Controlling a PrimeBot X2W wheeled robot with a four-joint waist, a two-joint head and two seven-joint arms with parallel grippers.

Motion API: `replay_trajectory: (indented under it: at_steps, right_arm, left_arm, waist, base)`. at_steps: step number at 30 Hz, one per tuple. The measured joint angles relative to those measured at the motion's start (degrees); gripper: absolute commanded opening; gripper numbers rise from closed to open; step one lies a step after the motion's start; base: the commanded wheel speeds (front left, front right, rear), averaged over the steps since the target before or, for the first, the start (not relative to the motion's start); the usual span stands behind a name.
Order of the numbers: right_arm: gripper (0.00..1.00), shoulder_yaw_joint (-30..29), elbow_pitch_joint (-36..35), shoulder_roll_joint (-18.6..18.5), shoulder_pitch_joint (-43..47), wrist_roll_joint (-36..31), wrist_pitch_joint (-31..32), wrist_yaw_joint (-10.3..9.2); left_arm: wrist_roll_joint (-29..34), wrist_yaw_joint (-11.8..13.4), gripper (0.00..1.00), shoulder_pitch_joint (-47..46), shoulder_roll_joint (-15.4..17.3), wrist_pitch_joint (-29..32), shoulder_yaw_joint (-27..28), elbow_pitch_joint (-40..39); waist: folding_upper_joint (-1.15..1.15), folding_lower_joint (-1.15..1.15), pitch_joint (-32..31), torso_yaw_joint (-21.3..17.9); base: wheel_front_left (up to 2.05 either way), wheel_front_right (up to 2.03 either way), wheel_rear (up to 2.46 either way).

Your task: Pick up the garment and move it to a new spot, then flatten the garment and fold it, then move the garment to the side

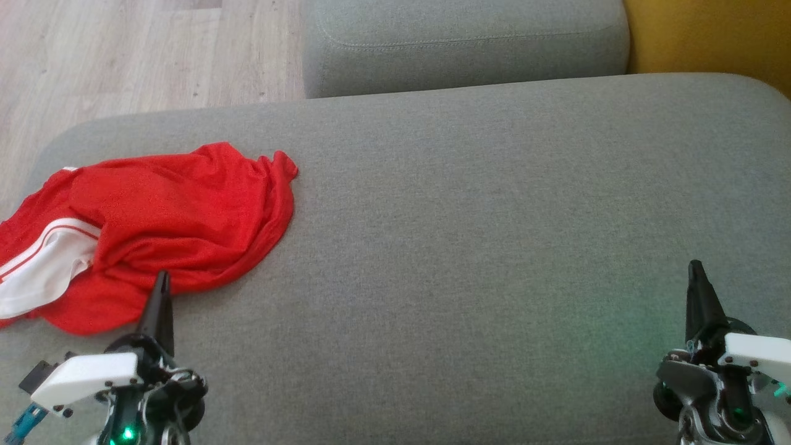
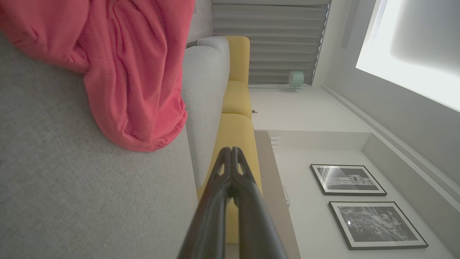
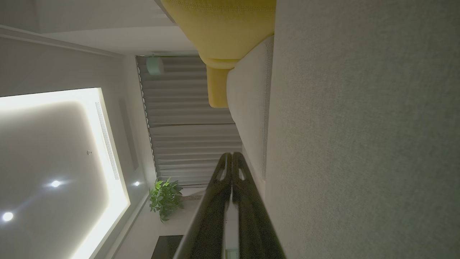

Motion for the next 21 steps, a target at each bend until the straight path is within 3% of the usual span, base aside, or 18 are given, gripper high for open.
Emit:
replay_trajectory:
  at_steps: [21]
  right_arm:
    - [0.0,0.0,0.0,0.0,0.0,0.01,0.0,0.0]
  left_arm:
    - [0.0,0.0,0.0,0.0,0.0,0.0,0.0,0.0]
  waist:
    - [0.0,0.0,0.0,0.0]
  base:
    - [0.0,0.0,0.0]
